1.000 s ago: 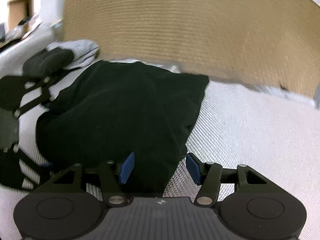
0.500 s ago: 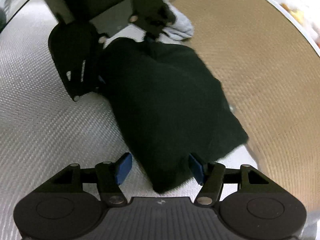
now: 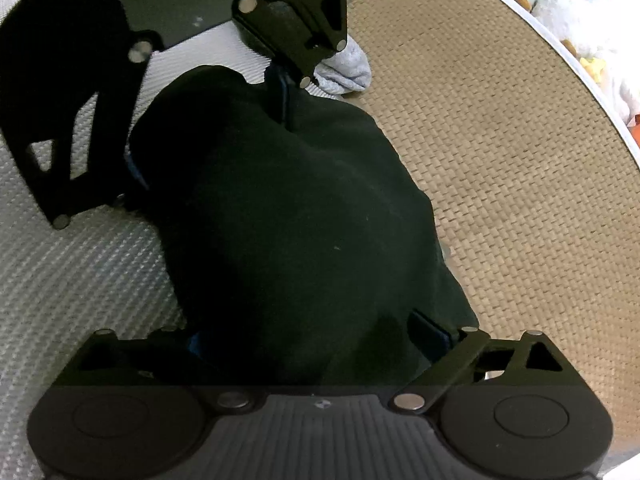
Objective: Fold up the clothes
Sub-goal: 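Grasp the black bundle's end with the left tool while the right tool grasps it too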
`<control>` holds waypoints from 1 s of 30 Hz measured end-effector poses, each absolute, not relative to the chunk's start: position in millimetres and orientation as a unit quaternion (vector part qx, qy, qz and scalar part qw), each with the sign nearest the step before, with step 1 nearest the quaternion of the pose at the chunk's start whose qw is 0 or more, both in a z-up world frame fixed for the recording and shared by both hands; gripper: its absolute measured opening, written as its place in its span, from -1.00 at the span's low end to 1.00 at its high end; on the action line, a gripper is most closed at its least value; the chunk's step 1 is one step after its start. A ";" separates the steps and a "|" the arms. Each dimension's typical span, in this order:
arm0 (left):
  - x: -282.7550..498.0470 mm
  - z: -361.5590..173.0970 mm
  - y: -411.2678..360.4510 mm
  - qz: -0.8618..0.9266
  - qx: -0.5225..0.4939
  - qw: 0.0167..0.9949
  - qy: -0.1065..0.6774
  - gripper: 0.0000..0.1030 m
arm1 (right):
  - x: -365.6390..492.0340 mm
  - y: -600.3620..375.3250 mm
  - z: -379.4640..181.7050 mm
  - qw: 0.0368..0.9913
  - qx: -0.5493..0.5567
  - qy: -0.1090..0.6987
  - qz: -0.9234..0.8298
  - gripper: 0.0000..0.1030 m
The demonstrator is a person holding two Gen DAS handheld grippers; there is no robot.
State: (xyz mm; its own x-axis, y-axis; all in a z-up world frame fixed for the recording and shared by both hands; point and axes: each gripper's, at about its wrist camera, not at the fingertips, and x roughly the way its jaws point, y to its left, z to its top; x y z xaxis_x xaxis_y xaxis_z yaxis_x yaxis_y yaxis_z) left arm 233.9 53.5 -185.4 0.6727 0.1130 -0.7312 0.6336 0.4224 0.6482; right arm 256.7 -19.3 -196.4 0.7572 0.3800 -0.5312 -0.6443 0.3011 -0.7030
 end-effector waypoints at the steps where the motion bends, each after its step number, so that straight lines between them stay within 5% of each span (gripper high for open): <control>1: 234.0 -185.6 53.5 -0.171 0.510 0.759 0.367 0.54 | 255.4 -20.7 -195.4 0.795 -0.490 0.140 0.329 0.77; 4: 234.6 -185.8 53.1 -0.171 0.511 0.758 0.369 0.54 | 251.6 -23.7 -193.5 0.794 -0.476 0.154 0.345 0.47; 13: 230.6 -183.8 52.1 -0.175 0.522 0.751 0.365 0.39 | 249.7 -25.9 -187.3 0.804 -0.442 0.178 0.357 0.13; 30: 202.5 -179.4 68.8 -0.172 0.525 0.752 0.361 0.25 | 225.0 -9.1 -183.8 0.804 -0.427 0.182 0.371 0.00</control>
State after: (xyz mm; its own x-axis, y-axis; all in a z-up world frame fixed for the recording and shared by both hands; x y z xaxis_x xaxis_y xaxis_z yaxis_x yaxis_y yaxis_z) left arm 202.5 68.8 -179.4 0.6802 0.1211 -0.7230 0.6369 0.3906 0.6647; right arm 225.0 -9.1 -183.8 0.6584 0.4405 -0.6104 -0.7523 0.3599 -0.5518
